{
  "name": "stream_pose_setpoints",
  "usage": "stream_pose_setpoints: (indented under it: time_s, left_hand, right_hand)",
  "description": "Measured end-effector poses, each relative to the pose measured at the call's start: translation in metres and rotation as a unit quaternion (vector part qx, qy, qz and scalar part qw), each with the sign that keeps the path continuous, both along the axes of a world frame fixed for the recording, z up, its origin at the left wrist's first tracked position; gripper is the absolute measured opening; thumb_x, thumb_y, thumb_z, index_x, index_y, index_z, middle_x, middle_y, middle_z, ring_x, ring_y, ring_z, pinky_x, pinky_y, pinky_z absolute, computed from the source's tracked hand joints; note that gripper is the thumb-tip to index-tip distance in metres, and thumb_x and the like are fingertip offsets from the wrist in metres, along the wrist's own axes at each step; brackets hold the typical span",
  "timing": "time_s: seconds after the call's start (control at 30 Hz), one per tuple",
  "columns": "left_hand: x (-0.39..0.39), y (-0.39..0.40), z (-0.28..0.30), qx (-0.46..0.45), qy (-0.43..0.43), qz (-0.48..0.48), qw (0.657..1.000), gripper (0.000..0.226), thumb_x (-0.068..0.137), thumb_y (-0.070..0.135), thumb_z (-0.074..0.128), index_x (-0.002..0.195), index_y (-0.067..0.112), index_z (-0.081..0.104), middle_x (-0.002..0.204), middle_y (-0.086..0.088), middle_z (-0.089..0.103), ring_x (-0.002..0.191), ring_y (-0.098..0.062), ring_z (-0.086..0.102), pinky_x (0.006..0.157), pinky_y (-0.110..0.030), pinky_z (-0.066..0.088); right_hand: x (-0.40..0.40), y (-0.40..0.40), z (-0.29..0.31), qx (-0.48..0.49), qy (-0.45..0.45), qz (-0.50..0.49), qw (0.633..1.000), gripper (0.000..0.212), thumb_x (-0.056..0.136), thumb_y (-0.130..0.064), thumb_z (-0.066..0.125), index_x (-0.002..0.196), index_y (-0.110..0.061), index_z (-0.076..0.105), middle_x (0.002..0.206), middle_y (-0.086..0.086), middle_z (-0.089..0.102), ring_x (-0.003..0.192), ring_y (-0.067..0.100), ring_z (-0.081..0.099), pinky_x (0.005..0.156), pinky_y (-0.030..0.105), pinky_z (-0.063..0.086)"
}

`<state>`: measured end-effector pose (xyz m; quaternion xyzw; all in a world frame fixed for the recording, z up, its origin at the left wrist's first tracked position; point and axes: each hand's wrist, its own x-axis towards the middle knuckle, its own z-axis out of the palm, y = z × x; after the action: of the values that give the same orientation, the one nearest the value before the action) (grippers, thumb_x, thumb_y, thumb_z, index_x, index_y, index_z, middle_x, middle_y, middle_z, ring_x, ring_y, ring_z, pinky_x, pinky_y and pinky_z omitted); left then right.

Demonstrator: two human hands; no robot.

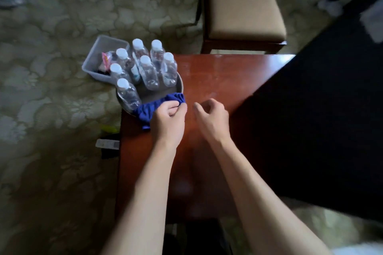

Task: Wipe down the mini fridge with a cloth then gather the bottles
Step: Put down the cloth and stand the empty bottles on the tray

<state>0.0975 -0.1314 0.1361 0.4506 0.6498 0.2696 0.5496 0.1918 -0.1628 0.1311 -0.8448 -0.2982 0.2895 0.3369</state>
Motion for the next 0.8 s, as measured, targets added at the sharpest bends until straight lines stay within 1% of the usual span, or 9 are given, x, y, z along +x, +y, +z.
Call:
stream_pose_setpoints:
  time_s: [0.1, 0.17, 0.23, 0.33, 0.43, 0.5, 0.6, 0.67, 0.8]
  left_hand:
    - [-0.006, -0.053, 0.046, 0.025, -0.042, -0.066, 0.997, 0.025, 0.080, 0.031, 0.068, 0.098, 0.014, 0.068, 0.089, -0.006, 0.072, 0.079, -0.016, 0.063, 0.084, -0.034, 0.051]
    - [-0.013, -0.085, 0.075, 0.048, -0.053, -0.089, 0.993, 0.028, 0.076, 0.038, 0.066, 0.096, 0.018, 0.068, 0.085, 0.000, 0.070, 0.077, -0.014, 0.063, 0.081, -0.033, 0.051]
    - [-0.018, -0.116, 0.100, 0.069, -0.057, -0.117, 0.989, 0.025, 0.073, 0.042, 0.063, 0.091, 0.025, 0.066, 0.083, 0.004, 0.069, 0.079, -0.014, 0.064, 0.081, -0.034, 0.052]
    - [-0.016, -0.162, 0.127, 0.095, -0.032, -0.196, 0.975, 0.015, 0.083, 0.034, 0.066, 0.091, 0.022, 0.068, 0.087, 0.002, 0.071, 0.087, -0.017, 0.067, 0.085, -0.034, 0.054]
    - [-0.004, -0.215, 0.148, 0.108, 0.038, -0.300, 0.947, 0.016, 0.086, 0.036, 0.062, 0.083, 0.022, 0.070, 0.086, 0.004, 0.072, 0.090, -0.019, 0.066, 0.080, -0.029, 0.051]
    - [0.010, -0.251, 0.159, 0.109, 0.068, -0.366, 0.922, 0.019, 0.087, 0.038, 0.059, 0.087, 0.023, 0.071, 0.089, 0.004, 0.072, 0.091, -0.019, 0.065, 0.075, -0.026, 0.047]
    - [0.039, -0.302, 0.171, 0.119, 0.061, -0.437, 0.890, 0.022, 0.088, 0.039, 0.056, 0.097, 0.024, 0.070, 0.094, 0.006, 0.071, 0.095, -0.016, 0.064, 0.080, -0.028, 0.050]
    - [0.061, -0.333, 0.176, 0.128, 0.060, -0.462, 0.876, 0.022, 0.088, 0.041, 0.056, 0.097, 0.026, 0.070, 0.094, 0.008, 0.071, 0.094, -0.014, 0.063, 0.083, -0.031, 0.052]
    - [0.110, -0.393, 0.173, 0.136, 0.052, -0.507, 0.850, 0.023, 0.086, 0.045, 0.057, 0.093, 0.027, 0.070, 0.090, 0.009, 0.071, 0.092, -0.013, 0.065, 0.086, -0.034, 0.053]
  right_hand:
    - [-0.002, -0.062, 0.040, 0.014, -0.003, -0.056, 0.998, 0.026, 0.085, -0.037, 0.061, 0.083, -0.012, 0.070, 0.083, 0.003, 0.074, 0.085, 0.023, 0.068, 0.082, 0.037, 0.053]
    - [-0.007, -0.102, 0.068, 0.032, 0.005, -0.088, 0.996, 0.030, 0.080, -0.045, 0.059, 0.082, -0.017, 0.069, 0.080, 0.000, 0.073, 0.082, 0.021, 0.070, 0.083, 0.041, 0.055]
    - [-0.014, -0.141, 0.097, 0.060, 0.014, -0.113, 0.992, 0.033, 0.076, -0.050, 0.057, 0.080, -0.020, 0.069, 0.079, -0.002, 0.073, 0.079, 0.019, 0.070, 0.082, 0.043, 0.056]
    - [-0.021, -0.201, 0.134, 0.091, 0.014, -0.136, 0.986, 0.024, 0.083, -0.044, 0.060, 0.082, -0.021, 0.069, 0.078, -0.003, 0.073, 0.078, 0.015, 0.070, 0.082, 0.043, 0.056]
    - [-0.017, -0.258, 0.160, 0.090, 0.019, -0.158, 0.983, 0.022, 0.085, -0.040, 0.061, 0.082, -0.020, 0.070, 0.073, -0.003, 0.073, 0.077, 0.012, 0.070, 0.081, 0.043, 0.056]
    - [-0.004, -0.293, 0.173, 0.078, 0.020, -0.187, 0.979, 0.023, 0.086, -0.041, 0.060, 0.083, -0.020, 0.070, 0.073, -0.004, 0.073, 0.081, 0.013, 0.069, 0.084, 0.043, 0.055]
    - [0.021, -0.346, 0.189, 0.070, 0.006, -0.234, 0.970, 0.026, 0.086, -0.040, 0.057, 0.076, -0.019, 0.069, 0.068, -0.007, 0.072, 0.080, 0.013, 0.068, 0.084, 0.041, 0.054]
    - [0.041, -0.382, 0.191, 0.067, -0.008, -0.277, 0.958, 0.028, 0.084, -0.041, 0.056, 0.072, -0.018, 0.067, 0.065, -0.006, 0.072, 0.079, 0.014, 0.068, 0.083, 0.039, 0.054]
    - [0.085, -0.462, 0.186, 0.075, -0.019, -0.358, 0.930, 0.029, 0.082, -0.047, 0.058, 0.079, -0.019, 0.067, 0.074, -0.002, 0.073, 0.081, 0.015, 0.069, 0.081, 0.034, 0.054]
